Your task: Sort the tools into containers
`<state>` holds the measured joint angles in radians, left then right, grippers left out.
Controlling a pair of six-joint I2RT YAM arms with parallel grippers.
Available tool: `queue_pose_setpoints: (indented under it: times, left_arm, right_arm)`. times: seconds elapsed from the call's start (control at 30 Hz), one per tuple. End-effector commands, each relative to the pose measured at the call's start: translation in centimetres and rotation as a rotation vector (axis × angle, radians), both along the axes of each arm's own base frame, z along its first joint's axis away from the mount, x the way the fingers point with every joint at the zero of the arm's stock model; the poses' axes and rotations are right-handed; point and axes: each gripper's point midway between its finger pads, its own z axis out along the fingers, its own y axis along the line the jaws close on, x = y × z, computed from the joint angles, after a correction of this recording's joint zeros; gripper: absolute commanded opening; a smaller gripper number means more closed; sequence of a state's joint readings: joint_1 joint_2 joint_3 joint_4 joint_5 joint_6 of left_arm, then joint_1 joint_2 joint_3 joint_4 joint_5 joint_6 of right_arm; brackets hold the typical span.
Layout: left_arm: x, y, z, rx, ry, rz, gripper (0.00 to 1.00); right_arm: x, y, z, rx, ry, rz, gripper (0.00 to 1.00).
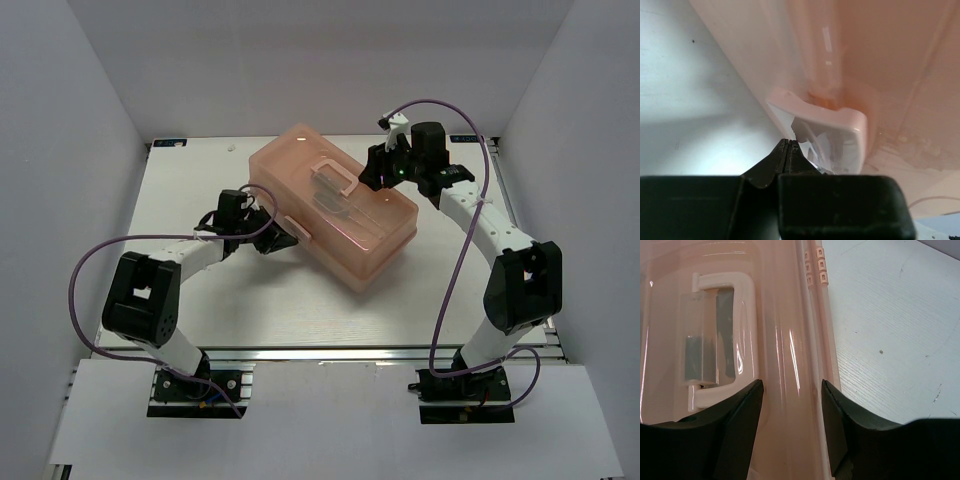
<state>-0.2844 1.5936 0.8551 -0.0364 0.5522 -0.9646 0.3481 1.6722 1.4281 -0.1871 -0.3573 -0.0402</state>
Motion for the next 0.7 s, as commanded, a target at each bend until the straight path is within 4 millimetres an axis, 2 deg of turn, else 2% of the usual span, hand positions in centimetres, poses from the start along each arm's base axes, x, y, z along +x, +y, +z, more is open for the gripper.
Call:
queue_pose_setpoints:
  times: [0.0,0.23,0.33,0.67]
  left_arm:
    - [0.7,-0.7,5.0,0.005,-0.125,-0.029,0.07]
    - [-0.1,-0.3,7.1,0.022,-0.147,-0.032,0.07]
    - [0.0,-0.3,7.1,0.014,-0.152,-0.025,0.07]
    - [0.4,-1.0,4.8,0.034,-0.105,-0.037,0.08]
  right_arm:
    - [-1.0,-0.3,-0.9,-0.026,0.039,0.002,0.56]
    - [-1.3,-0.4,-1.5,-0.029,0.05,0.0,0.55]
    - [-1.3,-0.4,-1.5,-0.03,0.049,0.001,0.55]
    - [-1.2,-0.5,-1.4,-0.036,0.044,-0.004,0.55]
